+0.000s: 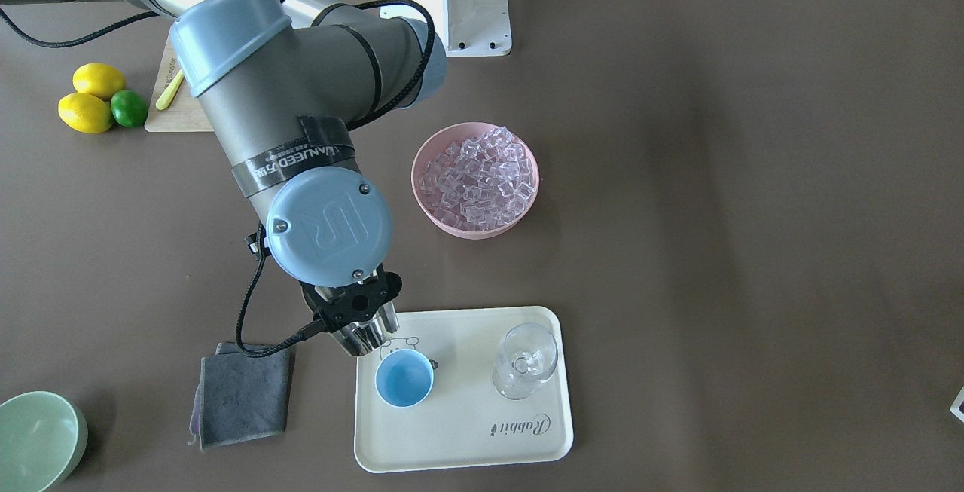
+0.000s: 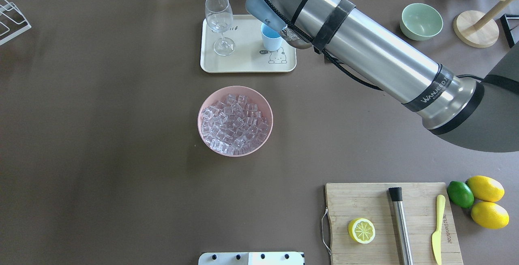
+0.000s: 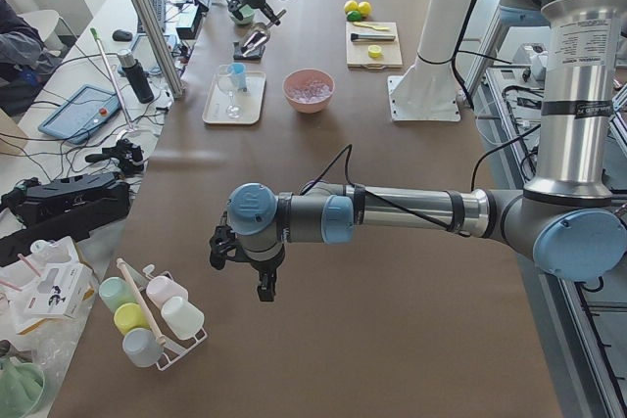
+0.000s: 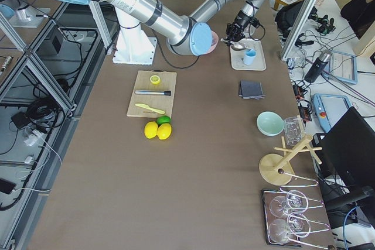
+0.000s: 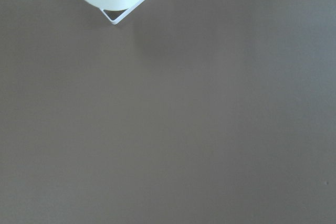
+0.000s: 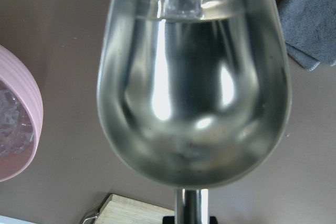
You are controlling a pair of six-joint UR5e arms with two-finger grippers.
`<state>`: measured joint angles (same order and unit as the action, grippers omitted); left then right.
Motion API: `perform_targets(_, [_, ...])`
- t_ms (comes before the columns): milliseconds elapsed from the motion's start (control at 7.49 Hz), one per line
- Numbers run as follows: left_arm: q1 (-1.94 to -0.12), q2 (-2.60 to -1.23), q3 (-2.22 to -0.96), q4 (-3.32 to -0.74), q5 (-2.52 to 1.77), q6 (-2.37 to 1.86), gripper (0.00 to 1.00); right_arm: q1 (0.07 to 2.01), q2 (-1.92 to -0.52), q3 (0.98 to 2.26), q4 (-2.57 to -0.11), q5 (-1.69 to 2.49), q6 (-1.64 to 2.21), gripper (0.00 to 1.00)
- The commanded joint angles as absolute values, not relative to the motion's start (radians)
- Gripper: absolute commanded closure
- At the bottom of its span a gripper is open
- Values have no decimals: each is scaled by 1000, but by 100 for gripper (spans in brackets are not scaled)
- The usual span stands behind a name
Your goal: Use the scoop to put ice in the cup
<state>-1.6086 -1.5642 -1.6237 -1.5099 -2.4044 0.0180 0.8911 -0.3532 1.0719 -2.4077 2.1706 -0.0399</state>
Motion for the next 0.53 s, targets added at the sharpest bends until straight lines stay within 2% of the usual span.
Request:
perform_targets(0, [-1621,-1560,-1606,-1519,-2410,-167,2,891,-263,950,-2410,2154,-48,100])
perform_targets(401, [-1621,-1559,-1606,-1520,-2408,-164,2,891,-284,995,-2410,2140,-61,100])
